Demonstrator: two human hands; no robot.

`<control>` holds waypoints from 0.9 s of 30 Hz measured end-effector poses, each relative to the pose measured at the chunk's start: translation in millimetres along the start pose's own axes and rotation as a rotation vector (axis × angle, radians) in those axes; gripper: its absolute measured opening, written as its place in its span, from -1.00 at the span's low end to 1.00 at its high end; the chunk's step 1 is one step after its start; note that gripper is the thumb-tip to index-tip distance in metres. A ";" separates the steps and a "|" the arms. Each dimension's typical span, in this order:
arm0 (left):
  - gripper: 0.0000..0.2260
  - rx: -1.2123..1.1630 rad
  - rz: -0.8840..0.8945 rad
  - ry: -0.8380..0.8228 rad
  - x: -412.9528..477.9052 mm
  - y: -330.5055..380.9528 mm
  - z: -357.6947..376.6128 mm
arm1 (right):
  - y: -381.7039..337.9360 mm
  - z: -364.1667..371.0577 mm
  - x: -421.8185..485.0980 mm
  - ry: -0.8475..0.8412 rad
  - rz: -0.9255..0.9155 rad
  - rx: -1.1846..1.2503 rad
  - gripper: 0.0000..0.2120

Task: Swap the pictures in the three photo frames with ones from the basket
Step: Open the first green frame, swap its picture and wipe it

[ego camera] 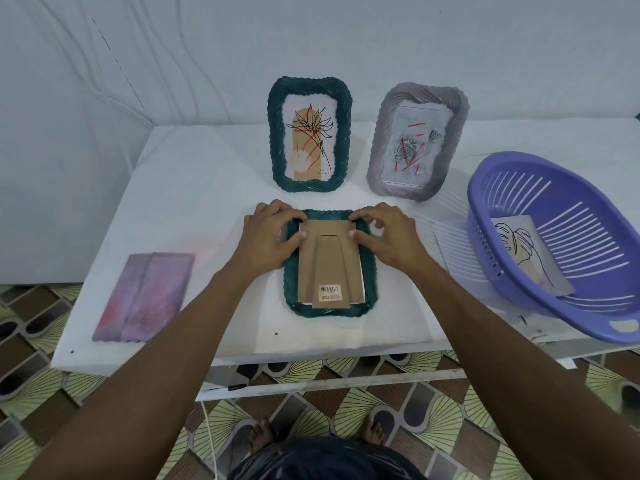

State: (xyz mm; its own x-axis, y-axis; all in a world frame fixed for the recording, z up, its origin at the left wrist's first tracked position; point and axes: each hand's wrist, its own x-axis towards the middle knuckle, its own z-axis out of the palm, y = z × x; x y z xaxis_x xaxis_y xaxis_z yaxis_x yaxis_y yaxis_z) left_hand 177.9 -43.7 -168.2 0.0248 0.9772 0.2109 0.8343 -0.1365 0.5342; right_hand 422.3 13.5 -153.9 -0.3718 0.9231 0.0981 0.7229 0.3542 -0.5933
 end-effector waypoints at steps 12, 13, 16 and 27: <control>-0.62 -0.203 -0.039 -0.040 -56.3 16.8 -12.4 | 9.4 -9.7 -51.1 0.017 -0.154 0.111 -0.69; -0.60 -0.207 -0.022 -0.057 -69.0 19.4 -14.2 | 9.7 -11.7 -61.4 0.020 -0.192 0.106 -0.71; -0.54 -0.153 0.043 -0.095 -97.8 24.2 -17.9 | 9.7 -15.5 -86.0 0.003 -0.304 0.077 -0.75; -0.62 -0.204 0.042 -0.023 -109.8 36.3 -10.1 | -2.8 -12.4 -105.2 -0.058 -0.314 0.069 -0.62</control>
State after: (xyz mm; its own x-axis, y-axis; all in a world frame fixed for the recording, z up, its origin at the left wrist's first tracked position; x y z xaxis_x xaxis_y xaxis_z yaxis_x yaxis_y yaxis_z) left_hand 200.0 -157.6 -163.7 0.0715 0.9731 0.2190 0.7038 -0.2048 0.6802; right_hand 466.6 -82.8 -152.7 -0.6045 0.7595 0.2402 0.5268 0.6074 -0.5946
